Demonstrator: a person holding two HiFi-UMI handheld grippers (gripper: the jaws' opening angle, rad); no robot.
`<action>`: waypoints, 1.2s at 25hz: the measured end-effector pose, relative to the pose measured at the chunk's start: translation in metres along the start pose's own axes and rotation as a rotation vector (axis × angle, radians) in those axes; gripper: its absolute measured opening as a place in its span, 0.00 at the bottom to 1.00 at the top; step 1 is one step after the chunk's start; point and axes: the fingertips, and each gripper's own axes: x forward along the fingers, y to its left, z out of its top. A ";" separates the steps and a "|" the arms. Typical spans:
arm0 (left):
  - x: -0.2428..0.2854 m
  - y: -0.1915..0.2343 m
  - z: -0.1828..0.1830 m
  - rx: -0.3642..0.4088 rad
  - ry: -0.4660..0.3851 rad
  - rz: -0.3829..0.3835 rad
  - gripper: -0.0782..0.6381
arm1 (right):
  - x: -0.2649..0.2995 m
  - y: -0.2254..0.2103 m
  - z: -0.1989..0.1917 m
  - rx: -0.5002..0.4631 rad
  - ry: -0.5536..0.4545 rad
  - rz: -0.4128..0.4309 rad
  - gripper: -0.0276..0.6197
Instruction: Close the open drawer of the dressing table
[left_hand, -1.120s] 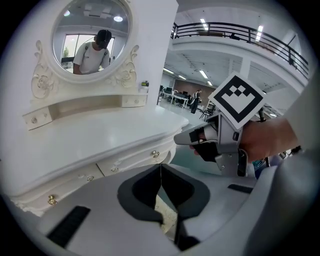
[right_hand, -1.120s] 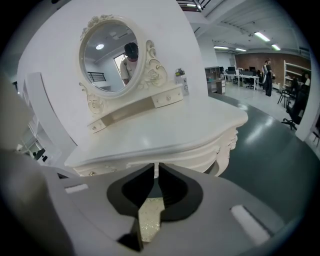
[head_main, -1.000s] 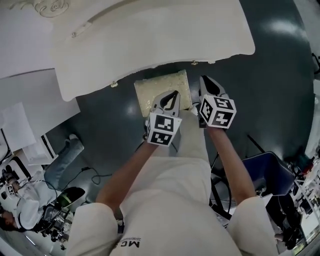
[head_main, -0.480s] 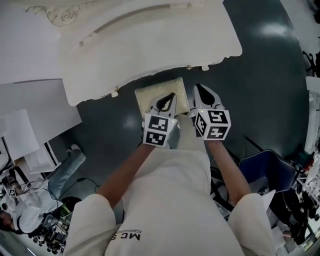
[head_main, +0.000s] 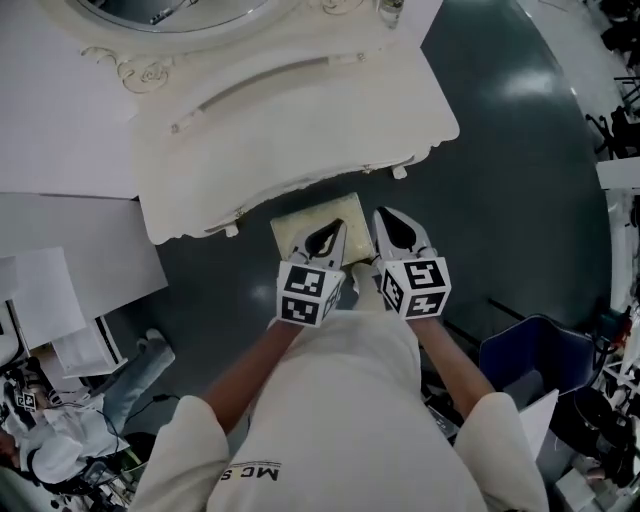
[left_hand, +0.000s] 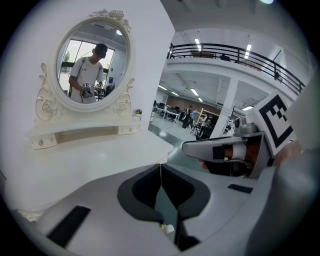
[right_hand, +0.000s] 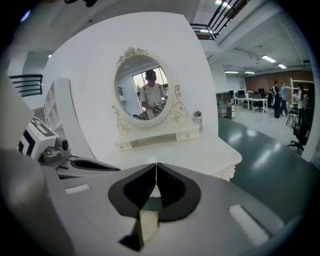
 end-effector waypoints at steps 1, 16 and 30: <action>-0.004 -0.002 0.002 0.010 -0.001 -0.006 0.12 | -0.003 0.004 0.002 -0.002 -0.008 0.003 0.05; -0.017 -0.041 0.010 0.114 -0.029 -0.058 0.12 | -0.053 0.014 -0.008 0.011 -0.049 -0.088 0.05; -0.015 -0.058 0.022 0.174 -0.059 -0.105 0.12 | -0.066 0.012 -0.008 -0.017 -0.061 -0.135 0.05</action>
